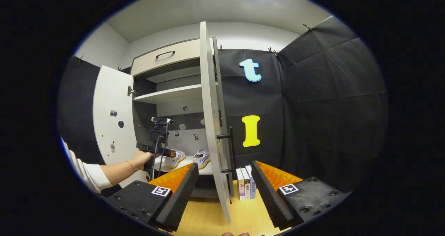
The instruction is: Grab one shoe with the right hand and put it into the shoe cabinet, grab the other shoe with the left hand and put it into the shoe cabinet; then close the right door with the right hand and the left door with the left hand.
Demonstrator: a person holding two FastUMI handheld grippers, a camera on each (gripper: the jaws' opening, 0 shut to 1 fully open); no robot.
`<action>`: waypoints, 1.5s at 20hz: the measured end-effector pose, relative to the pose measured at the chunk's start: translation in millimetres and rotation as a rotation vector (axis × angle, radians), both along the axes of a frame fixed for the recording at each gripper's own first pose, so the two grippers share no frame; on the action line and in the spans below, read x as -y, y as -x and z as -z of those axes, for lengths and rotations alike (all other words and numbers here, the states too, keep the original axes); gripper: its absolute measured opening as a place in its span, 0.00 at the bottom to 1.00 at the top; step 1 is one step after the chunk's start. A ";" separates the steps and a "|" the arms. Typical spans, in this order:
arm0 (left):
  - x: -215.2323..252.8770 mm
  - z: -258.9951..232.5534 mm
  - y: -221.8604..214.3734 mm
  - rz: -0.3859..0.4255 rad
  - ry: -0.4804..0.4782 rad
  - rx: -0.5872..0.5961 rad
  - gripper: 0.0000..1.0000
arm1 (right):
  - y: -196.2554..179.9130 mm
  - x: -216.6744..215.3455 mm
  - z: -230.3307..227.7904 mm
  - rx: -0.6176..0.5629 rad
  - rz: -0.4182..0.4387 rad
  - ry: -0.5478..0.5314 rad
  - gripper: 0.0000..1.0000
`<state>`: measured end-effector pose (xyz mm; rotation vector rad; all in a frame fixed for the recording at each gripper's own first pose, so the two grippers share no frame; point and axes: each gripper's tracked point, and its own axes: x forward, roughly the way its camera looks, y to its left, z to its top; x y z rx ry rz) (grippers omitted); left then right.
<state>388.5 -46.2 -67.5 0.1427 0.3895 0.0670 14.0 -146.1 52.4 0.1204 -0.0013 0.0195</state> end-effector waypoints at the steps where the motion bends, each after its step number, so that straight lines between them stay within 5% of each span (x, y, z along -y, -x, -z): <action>1: 4.4 -8.1 12.1 0.007 0.010 0.024 0.96 | -2.0 1.4 -0.9 0.001 0.003 0.002 0.97; 13: 26.4 -108.8 184.1 0.077 0.092 0.297 0.96 | -21.5 29.0 -4.0 0.003 0.054 0.016 0.96; 23: -7.5 -111.8 290.7 0.040 0.079 0.291 0.96 | -74.7 81.3 -2.3 0.008 0.136 0.041 0.97; 30: -46.8 -95.2 338.0 -0.017 0.052 0.275 0.96 | -92.6 77.9 10.8 -0.006 0.137 0.027 0.96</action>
